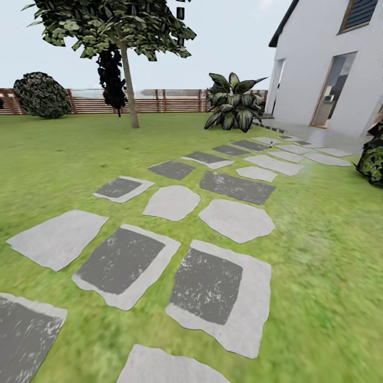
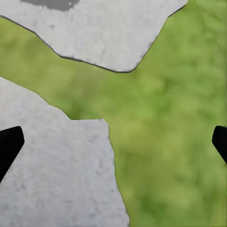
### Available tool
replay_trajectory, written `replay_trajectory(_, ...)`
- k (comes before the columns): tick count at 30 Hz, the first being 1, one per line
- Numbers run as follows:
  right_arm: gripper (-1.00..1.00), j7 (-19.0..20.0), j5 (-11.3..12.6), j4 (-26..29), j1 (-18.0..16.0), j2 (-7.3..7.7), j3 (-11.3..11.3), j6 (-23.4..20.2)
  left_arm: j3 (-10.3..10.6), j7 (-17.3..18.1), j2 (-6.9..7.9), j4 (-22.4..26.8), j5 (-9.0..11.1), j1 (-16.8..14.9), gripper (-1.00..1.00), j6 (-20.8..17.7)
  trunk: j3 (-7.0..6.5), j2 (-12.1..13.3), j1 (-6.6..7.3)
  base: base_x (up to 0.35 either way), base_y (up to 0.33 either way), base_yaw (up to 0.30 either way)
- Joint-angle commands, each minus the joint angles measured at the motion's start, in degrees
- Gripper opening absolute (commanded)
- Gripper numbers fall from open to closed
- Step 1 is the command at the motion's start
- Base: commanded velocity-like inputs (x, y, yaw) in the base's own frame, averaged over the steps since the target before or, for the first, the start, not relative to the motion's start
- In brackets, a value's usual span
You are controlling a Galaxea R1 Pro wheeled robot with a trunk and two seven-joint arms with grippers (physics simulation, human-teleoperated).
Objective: In the garden, pick up the pesticide atomizer on the floor and spray pesticide onto both trees until each tree trunk is fully covered.
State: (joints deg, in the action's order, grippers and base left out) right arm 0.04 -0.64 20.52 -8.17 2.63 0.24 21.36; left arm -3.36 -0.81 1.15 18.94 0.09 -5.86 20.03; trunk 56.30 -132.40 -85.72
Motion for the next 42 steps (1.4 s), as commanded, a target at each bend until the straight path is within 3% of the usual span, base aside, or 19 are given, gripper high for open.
replay_trajectory(1, 1.00, -0.01, -0.06, -0.04, -0.03, 0.01, 0.02, 0.18, -0.07, -0.07, -0.01, -0.04, 0.00, -0.03, 1.00, 0.19, 0.05, -0.02, -0.02, 0.339, 0.000, -0.014)
replay_trajectory(42, 1.00, -0.13, -0.06, -0.13, -0.02, 0.01, -0.07, 0.18, -0.07, -0.07, -0.01, -0.04, -0.07, -0.03, 1.00, 0.19, 0.05, -0.02, -0.02, 0.339, 0.000, -0.001)
